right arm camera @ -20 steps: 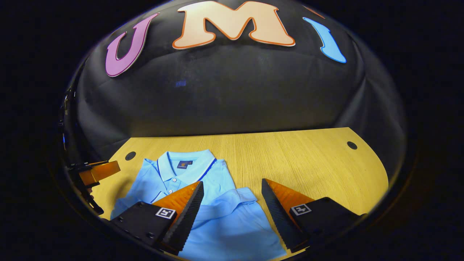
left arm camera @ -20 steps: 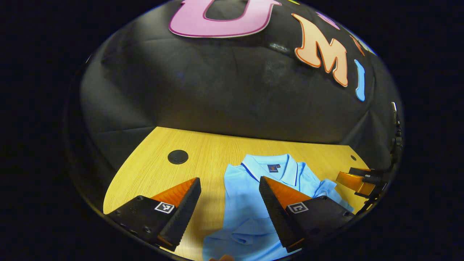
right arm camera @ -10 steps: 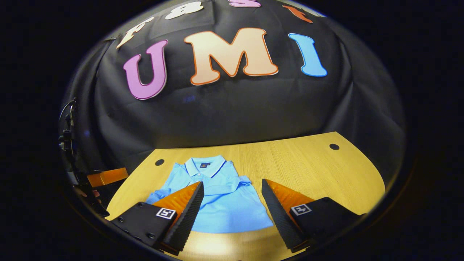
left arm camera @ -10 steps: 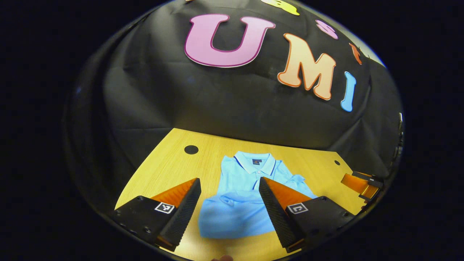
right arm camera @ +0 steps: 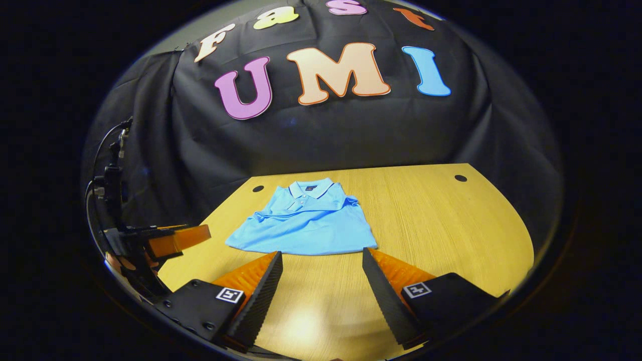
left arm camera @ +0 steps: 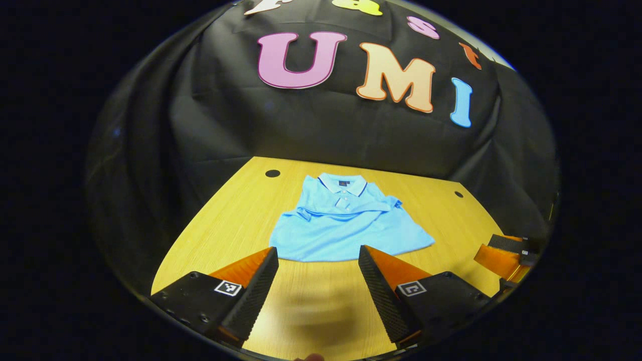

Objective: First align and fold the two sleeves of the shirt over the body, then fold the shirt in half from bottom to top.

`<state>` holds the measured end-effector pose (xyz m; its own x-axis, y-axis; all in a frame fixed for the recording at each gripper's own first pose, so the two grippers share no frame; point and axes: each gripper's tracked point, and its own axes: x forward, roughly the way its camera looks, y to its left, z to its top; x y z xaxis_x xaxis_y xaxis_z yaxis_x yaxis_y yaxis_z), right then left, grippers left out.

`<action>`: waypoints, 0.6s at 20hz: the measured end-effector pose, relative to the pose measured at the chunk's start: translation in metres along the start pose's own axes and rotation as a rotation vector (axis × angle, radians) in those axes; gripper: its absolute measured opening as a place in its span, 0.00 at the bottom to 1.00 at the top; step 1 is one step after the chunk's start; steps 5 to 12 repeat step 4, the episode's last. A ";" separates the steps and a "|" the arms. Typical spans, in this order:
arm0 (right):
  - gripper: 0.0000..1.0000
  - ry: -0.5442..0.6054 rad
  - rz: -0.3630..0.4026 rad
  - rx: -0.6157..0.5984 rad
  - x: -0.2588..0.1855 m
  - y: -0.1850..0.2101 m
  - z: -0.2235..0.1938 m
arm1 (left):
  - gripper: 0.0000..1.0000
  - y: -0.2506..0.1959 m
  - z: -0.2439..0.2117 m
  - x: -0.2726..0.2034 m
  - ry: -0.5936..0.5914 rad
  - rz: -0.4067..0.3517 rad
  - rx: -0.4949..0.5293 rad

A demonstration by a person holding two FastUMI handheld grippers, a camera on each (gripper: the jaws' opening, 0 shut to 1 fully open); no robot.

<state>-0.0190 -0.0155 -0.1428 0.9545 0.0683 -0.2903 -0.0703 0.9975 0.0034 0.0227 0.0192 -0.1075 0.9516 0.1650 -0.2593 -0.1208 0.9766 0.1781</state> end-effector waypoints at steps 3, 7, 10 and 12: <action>0.99 -0.019 -0.006 0.017 -0.014 0.003 0.002 | 0.96 -0.009 -0.009 -0.016 0.013 -0.025 0.003; 0.99 -0.028 -0.010 0.026 -0.017 0.004 0.004 | 0.96 -0.008 -0.011 -0.020 0.016 -0.031 -0.002; 0.99 -0.028 -0.010 0.026 -0.017 0.004 0.004 | 0.96 -0.008 -0.011 -0.020 0.016 -0.031 -0.002; 0.99 -0.028 -0.010 0.026 -0.017 0.004 0.004 | 0.96 -0.008 -0.011 -0.020 0.016 -0.031 -0.002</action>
